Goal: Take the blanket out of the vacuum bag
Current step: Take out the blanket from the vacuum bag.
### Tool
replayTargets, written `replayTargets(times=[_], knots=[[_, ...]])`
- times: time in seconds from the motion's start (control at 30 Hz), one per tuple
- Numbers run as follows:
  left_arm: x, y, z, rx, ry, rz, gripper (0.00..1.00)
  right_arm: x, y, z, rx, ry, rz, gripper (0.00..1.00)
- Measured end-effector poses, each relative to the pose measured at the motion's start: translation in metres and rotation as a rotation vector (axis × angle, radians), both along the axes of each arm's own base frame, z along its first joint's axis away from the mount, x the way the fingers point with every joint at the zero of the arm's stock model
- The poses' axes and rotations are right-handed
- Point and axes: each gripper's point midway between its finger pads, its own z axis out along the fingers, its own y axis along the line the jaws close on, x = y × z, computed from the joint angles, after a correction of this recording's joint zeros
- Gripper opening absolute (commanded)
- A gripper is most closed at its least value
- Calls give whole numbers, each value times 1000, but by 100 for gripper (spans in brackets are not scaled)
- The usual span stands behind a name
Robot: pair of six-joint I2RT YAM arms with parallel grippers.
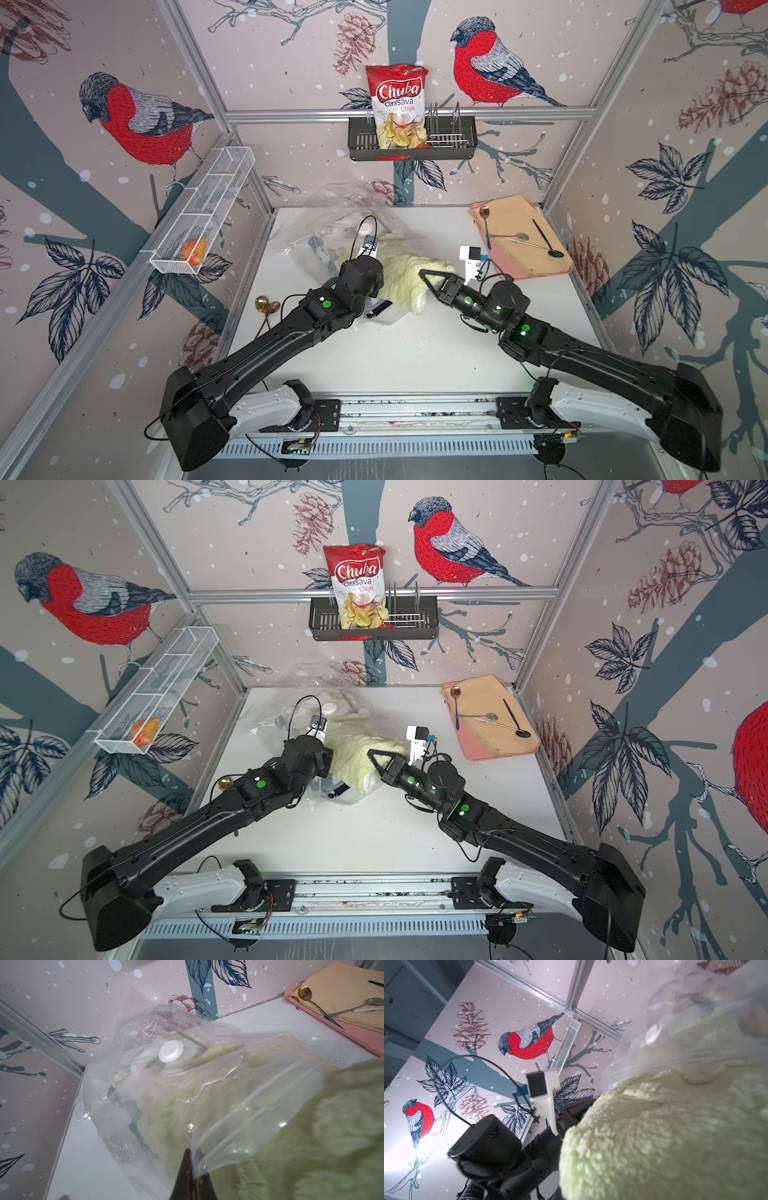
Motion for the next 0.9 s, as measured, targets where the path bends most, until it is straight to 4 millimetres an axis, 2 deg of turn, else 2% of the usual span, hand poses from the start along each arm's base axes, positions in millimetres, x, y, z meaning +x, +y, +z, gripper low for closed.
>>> replayTargets(times=[0.13, 0.3, 0.5, 0.63, 0.77, 0.9], knots=[[3, 5, 1, 0, -8, 23, 0, 4, -22, 30, -20, -70, -74, 0], [4, 7, 0, -2, -8, 44, 0, 29, -57, 71, -41, -137, -196, 0], [8, 13, -2, 4, -8, 74, 0, 66, -106, 109, -43, -188, -313, 0], [11, 20, -2, 6, -10, 100, 0, 76, -122, 125, -46, -209, -325, 0], [12, 23, -1, 4, -13, 110, 0, 86, -139, 124, -44, -201, -337, 0], [12, 27, 0, 8, -20, 124, 0, 99, -158, 94, -70, -136, -368, 0]])
